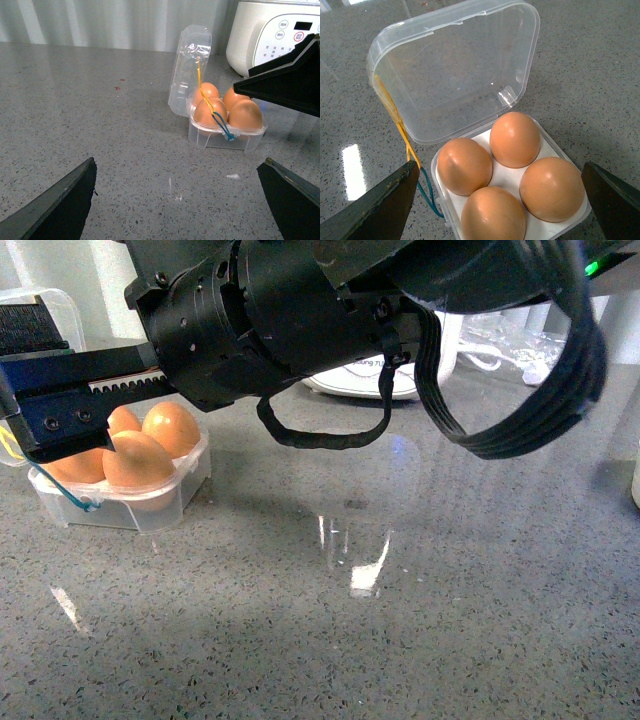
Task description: Put egg into box
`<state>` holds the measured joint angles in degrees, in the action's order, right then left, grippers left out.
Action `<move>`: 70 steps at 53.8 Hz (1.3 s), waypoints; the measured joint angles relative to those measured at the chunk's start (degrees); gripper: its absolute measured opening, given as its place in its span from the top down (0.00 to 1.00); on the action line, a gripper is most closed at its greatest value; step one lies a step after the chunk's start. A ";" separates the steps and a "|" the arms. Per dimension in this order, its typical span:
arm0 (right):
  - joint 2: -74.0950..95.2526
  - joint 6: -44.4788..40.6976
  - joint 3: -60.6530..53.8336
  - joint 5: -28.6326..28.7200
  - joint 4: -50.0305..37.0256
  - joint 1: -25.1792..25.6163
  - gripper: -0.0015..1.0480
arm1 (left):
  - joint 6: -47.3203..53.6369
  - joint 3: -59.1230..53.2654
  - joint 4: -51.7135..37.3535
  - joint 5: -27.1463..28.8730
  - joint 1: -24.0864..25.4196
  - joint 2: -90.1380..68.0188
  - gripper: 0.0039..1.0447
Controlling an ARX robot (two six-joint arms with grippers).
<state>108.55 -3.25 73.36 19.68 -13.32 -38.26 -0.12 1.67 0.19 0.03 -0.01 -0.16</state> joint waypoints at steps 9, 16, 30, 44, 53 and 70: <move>-0.02 0.09 -0.42 0.11 -0.83 0.85 0.07 | 0.00 0.00 0.00 0.00 0.00 0.00 0.06; -0.70 0.66 -1.62 0.09 -2.01 1.66 0.07 | 0.00 0.00 0.00 0.00 0.00 0.00 0.06; -6.93 2.47 -5.75 -0.48 -5.05 5.31 0.07 | 0.00 0.00 0.00 0.00 0.00 0.00 0.06; -17.68 5.73 -12.92 -4.76 -7.85 13.90 0.07 | 0.00 0.00 0.00 0.00 0.00 0.00 0.06; -25.94 5.88 -19.58 -9.44 -8.55 19.87 0.07 | 0.00 0.00 0.00 0.00 0.00 0.00 0.06; -47.93 4.96 -36.15 -11.63 -7.58 37.03 0.07 | 0.00 0.00 0.00 0.00 0.00 0.00 0.06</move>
<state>60.62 1.72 37.21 8.05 -20.91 -1.23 -0.12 1.67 0.19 0.03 -0.01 -0.16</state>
